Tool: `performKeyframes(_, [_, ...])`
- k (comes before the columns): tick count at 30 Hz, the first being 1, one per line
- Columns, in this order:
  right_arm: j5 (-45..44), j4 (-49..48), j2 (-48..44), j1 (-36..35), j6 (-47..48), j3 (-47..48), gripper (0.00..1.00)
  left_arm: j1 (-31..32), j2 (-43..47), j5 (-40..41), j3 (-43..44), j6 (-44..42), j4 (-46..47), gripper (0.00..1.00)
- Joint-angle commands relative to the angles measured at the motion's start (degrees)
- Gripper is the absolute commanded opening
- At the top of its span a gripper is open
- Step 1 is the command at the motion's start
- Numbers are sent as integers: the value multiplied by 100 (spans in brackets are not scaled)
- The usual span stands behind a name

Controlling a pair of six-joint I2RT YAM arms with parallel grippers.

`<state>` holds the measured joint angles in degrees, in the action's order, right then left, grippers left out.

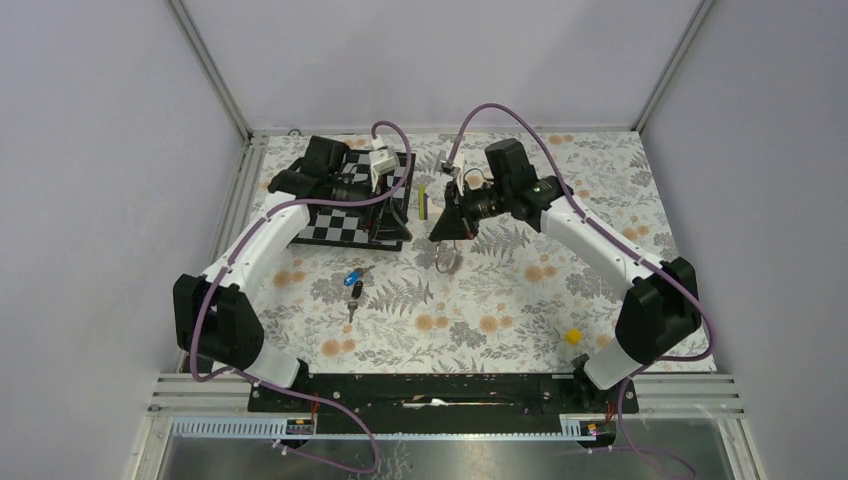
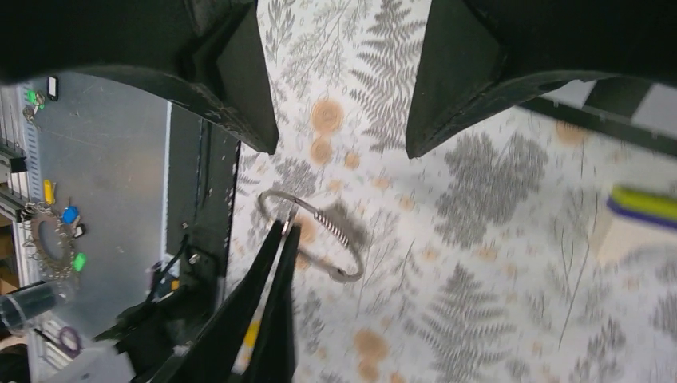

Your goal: Put the keys on the keyring

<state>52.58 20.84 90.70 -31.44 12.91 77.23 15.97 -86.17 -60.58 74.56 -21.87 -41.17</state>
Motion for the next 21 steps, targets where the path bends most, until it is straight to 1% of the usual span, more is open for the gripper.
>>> performKeyframes(1, [1059,-305,-242,48,-520,106,0,272,77,-615,731,336,83,63])
performKeyframes(7, [1797,-1229,-361,278,-1397,-197,0,668,61,-468,927,372,102,57])
performKeyframes(10, [1994,-1657,-409,322,-1720,-358,0,756,118,-425,726,856,631,53])
performKeyframes(16, [2087,-1940,-500,370,-1887,-575,0,768,284,-496,396,1593,1547,48])
performKeyframes(18, [2105,-2021,-520,399,-1989,-640,0,781,276,-512,341,1801,1761,45])
performKeyframes(21, [2136,-2416,-549,440,-2176,-748,0,800,228,-561,320,1931,1823,40])
